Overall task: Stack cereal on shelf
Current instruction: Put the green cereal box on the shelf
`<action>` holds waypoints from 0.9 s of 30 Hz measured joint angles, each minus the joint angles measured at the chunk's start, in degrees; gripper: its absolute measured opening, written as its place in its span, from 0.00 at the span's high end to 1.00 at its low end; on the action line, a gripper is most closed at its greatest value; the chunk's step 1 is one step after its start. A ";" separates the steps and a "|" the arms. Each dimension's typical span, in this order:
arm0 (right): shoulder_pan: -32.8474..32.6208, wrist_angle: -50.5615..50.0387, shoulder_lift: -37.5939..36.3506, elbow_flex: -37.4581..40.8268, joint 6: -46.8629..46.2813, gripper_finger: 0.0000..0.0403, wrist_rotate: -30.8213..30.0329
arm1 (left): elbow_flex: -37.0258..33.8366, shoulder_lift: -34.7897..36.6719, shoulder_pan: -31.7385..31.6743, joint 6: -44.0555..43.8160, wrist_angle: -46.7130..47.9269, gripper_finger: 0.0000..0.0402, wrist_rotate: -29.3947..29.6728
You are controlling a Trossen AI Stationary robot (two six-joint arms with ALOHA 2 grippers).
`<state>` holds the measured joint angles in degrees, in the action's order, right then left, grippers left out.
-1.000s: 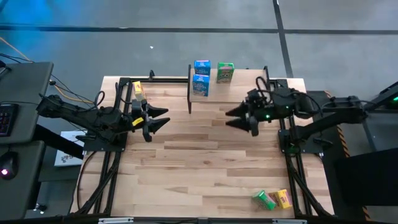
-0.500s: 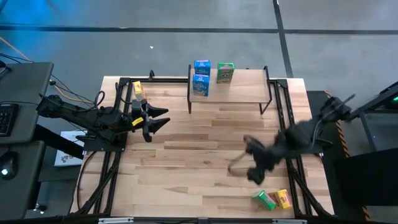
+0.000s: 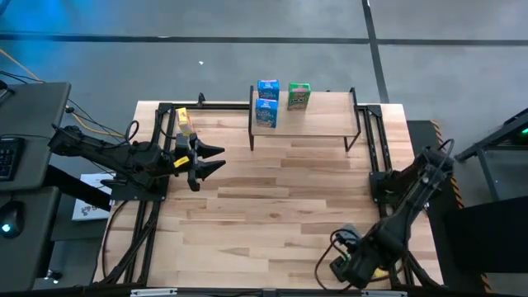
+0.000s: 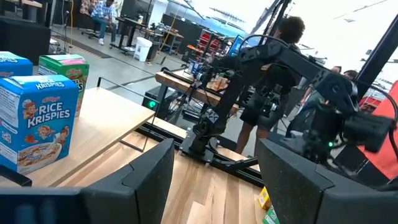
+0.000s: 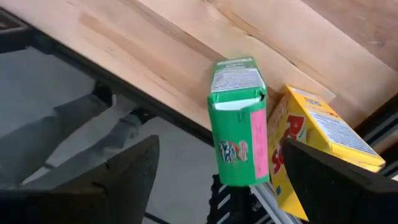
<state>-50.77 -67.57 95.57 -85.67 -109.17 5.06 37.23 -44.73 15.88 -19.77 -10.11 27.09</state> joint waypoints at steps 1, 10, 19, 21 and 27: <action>-0.06 -0.03 0.73 0.00 -0.03 0.20 0.19 | 0.00 0.00 0.00 0.00 0.00 0.45 0.00; -0.30 -1.06 5.60 0.00 3.02 0.20 2.30 | 0.00 0.00 0.00 0.00 0.00 0.45 0.02; -0.30 -1.14 9.67 0.02 5.52 0.20 3.17 | 0.00 0.00 0.00 0.04 0.02 0.45 0.04; -0.27 -1.07 10.32 0.02 6.66 0.20 3.21 | 0.00 0.00 0.01 0.14 0.04 0.45 0.04; -0.27 -1.08 11.06 0.02 7.67 0.25 3.38 | 0.00 0.00 0.02 1.49 0.07 0.45 0.07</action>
<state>-51.05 -68.65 106.63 -85.65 -101.51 8.45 37.23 -44.73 15.90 -18.28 -10.04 27.16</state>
